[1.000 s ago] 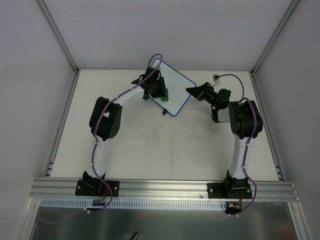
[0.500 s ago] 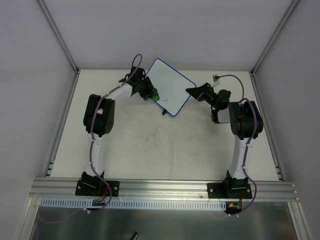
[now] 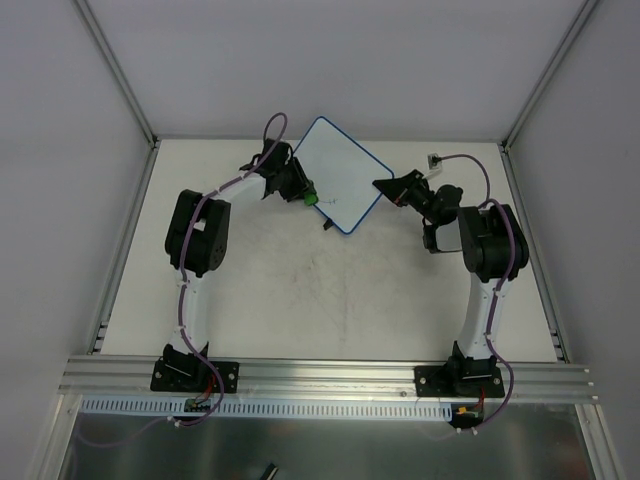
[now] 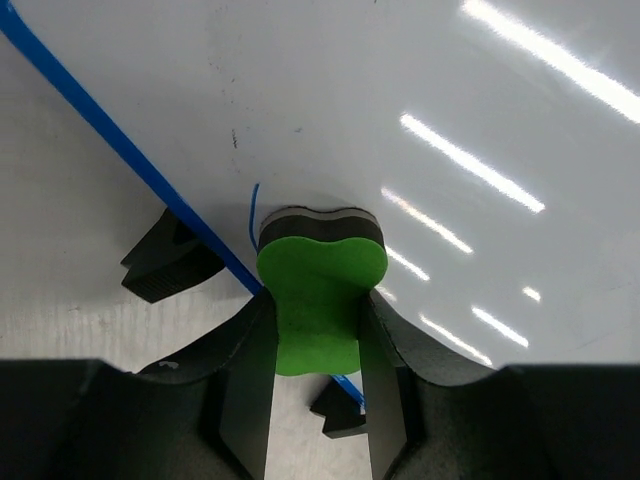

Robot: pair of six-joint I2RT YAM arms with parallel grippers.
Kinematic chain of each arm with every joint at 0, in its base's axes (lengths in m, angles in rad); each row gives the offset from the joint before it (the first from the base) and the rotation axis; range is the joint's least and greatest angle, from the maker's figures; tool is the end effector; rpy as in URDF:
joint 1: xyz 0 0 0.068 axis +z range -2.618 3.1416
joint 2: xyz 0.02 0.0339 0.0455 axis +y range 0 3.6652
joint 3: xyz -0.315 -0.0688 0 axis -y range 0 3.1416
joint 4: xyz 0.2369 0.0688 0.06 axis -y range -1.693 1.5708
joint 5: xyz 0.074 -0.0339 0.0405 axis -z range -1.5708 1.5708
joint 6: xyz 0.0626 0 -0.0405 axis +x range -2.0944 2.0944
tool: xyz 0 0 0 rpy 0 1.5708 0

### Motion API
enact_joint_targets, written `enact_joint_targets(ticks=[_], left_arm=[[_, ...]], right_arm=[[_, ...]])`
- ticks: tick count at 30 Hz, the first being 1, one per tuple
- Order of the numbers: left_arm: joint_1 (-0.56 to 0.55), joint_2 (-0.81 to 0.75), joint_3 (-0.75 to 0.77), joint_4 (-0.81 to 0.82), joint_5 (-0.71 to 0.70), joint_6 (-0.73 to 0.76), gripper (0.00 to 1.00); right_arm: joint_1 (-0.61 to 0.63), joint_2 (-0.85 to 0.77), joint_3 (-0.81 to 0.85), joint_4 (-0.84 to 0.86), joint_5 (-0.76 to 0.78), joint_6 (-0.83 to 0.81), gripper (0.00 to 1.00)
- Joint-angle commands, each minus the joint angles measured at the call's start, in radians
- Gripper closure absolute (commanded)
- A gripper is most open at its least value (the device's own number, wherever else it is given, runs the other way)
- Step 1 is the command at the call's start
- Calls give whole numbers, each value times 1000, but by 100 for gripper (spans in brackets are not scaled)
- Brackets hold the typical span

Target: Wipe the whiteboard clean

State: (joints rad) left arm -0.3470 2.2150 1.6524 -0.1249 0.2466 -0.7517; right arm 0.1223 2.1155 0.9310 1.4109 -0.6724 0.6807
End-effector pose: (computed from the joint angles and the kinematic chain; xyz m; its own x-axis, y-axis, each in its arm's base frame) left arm 0.5080 -0.1999 0.2043 -0.7823 -0.4213 -0.4588 -0.0370 0.7667 -0.6409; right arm 0.4398 0.0933 0.2137 -0.2661 0.4633 -0.8453 -0.6826 0.5287 0.5046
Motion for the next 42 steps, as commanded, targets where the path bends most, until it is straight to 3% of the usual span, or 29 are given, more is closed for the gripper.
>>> enact_joint_targets(ticks=[1, 13, 22, 35, 42], left_arm=[[-29, -4, -68, -107, -128, 52, 100], [-230, 20, 12, -113, -269, 311, 100], [-306, 40, 79, -102, -267, 348, 100], [-348, 89, 182, -58, -205, 482, 100], [-333, 106, 173, -55, -283, 445, 100]], right_arm=[[59, -17, -61, 120, -213, 17, 100], [62, -9, -72, 122, -231, 26, 100], [66, -6, -67, 122, -242, 25, 100], [68, 8, -43, 123, -253, 33, 100], [69, 11, -34, 122, -257, 34, 100]])
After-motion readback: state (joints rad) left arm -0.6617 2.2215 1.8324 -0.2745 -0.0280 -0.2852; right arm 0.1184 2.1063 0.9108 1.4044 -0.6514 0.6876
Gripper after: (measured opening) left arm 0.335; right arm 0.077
